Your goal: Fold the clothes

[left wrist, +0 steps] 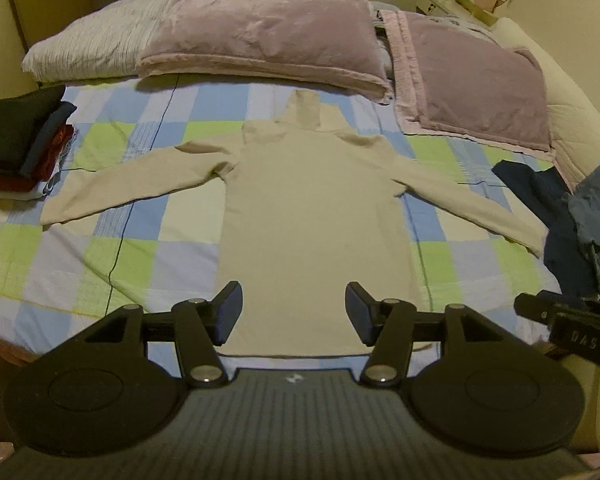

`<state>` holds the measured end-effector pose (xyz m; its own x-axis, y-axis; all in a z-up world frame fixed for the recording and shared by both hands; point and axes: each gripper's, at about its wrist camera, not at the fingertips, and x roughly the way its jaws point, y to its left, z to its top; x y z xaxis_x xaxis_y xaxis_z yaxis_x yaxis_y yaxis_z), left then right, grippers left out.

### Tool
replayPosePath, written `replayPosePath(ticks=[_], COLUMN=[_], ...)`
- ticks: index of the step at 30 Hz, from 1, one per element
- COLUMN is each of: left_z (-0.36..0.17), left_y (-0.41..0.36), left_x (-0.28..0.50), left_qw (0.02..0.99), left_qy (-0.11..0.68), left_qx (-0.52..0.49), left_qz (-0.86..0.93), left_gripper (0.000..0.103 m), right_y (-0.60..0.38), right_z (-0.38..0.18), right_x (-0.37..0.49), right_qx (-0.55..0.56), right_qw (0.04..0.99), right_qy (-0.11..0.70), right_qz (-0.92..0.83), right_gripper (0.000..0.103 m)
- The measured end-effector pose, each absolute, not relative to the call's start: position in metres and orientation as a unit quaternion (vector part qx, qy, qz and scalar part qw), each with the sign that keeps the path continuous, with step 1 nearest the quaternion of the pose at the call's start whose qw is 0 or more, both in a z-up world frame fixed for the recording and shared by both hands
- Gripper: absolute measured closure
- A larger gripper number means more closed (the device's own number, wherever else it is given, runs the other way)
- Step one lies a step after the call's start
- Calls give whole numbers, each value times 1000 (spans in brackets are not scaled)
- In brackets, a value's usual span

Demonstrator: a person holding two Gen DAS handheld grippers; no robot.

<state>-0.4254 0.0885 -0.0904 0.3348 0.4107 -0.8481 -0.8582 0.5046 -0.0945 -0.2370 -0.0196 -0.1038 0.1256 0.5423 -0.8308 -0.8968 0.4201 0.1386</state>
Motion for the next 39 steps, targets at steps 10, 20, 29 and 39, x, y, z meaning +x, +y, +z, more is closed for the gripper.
replayPosePath(ticks=[10,20,29,39], left_z=[-76,-78,-77,-81], left_y=[17,-30,-46,-59], left_x=[-415,-416,-421,-425], left_qw=[758,742,727,716], left_qy=[392,390,397,410], left_qx=[-266,-267,-265,-268], left_qz=[448,476,493,496], left_gripper=[48,48,46,45], right_y=[-81,-117,-124,-131], right_z=[-92,-94,-97,-105], right_x=[-226,-224,-224,-232], right_qx=[-216,-232,-241,-257], right_qw=[707,680,663,645], right_qy=[410,408,414,427], right_qz=[534,564,575,579], right_gripper=[70,70,70,70])
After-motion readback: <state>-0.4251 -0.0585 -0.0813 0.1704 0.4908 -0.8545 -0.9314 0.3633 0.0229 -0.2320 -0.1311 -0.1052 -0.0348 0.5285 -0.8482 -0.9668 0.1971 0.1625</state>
